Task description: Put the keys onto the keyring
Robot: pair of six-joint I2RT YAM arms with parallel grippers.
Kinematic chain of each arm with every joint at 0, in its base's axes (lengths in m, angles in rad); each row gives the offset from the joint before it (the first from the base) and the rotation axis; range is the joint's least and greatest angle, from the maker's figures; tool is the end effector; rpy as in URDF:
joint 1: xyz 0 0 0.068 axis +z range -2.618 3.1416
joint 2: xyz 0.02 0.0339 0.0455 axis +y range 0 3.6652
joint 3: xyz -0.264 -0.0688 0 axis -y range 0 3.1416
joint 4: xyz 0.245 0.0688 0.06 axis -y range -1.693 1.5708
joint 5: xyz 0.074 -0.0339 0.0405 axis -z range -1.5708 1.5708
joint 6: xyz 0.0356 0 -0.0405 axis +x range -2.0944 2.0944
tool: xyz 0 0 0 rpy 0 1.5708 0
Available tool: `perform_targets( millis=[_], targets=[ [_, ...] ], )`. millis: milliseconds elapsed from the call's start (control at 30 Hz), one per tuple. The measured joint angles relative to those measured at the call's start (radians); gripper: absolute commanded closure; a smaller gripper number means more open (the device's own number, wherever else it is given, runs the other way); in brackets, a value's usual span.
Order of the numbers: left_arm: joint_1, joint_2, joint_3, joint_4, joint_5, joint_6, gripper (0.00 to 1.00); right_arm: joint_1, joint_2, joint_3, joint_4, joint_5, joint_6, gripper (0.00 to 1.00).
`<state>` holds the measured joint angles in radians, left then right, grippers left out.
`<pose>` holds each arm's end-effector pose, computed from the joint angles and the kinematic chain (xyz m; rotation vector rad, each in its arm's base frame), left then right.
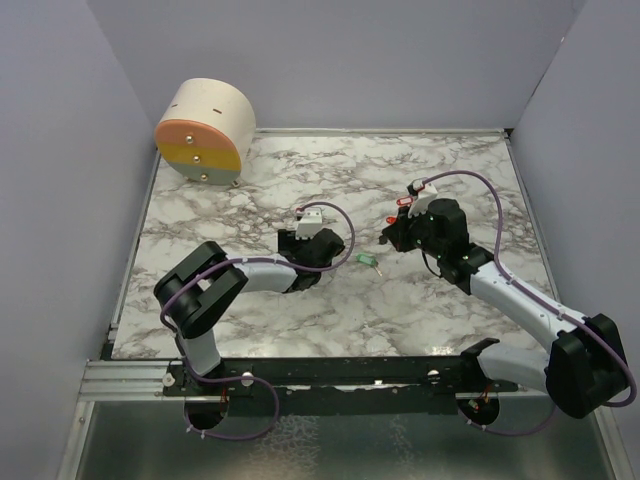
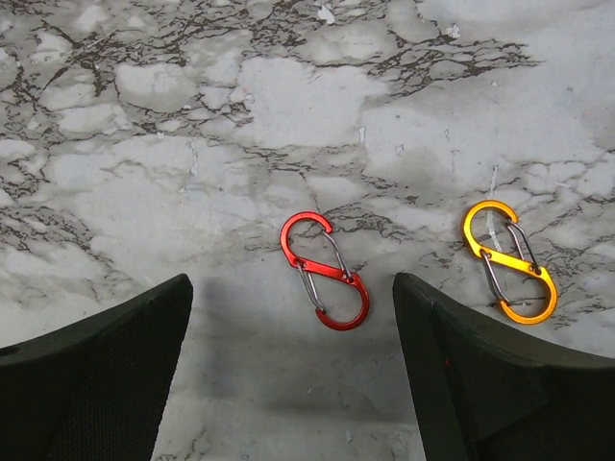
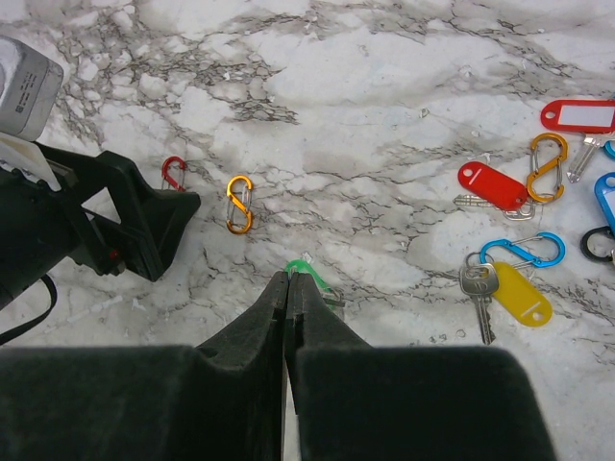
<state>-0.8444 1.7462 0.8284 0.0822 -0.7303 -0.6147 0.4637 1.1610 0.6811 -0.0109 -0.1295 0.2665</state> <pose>0.2369 -0.2309 0.1408 -0.0675 2.1558 0.0604 0.2271 0.1187 0.2442 -0.2890 2.0891 0.5787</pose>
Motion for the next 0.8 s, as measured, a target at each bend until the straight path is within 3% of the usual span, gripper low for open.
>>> perform_targets(
  millis=[800],
  targets=[
    [0.053, -0.019, -0.039, 0.032, -0.002, 0.003, 0.17, 0.000, 0.000, 0.000, 0.000, 0.000, -0.002, 0.99]
  ],
)
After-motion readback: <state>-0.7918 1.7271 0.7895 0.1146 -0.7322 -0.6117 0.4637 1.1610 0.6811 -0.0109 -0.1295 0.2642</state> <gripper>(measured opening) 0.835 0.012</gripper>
